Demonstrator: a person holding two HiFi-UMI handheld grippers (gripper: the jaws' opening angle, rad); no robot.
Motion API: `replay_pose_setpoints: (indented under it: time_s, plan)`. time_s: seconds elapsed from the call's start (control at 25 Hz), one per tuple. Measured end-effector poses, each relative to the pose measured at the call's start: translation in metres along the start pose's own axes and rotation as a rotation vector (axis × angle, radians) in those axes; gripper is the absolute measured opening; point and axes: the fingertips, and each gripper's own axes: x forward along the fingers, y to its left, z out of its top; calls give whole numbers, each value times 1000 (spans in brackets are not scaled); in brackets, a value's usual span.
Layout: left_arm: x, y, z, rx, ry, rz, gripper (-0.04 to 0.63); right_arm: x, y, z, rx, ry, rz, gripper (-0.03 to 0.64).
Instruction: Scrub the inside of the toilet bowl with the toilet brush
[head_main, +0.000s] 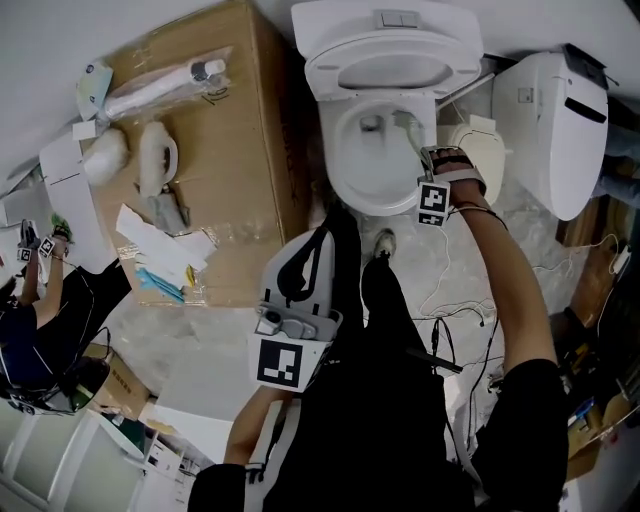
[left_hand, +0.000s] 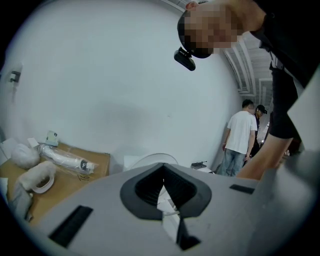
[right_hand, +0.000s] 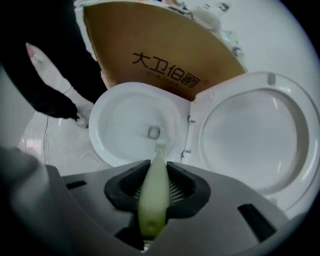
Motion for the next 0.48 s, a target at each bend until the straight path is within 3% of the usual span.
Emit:
replay_pose_setpoints:
  time_s: [0.12,0.32,0.48]
  plan:
    - [0,10,-2,-10,1,16,8,4,-21,15,-198,-30,-30,112]
    - [-4,27,0,-39,-14,54,8,2,-43,49,-415,-85,-54,110]
    - [-10,36,0,-56,-21,75,8,-2,-50,82,-466,-134,-68,112]
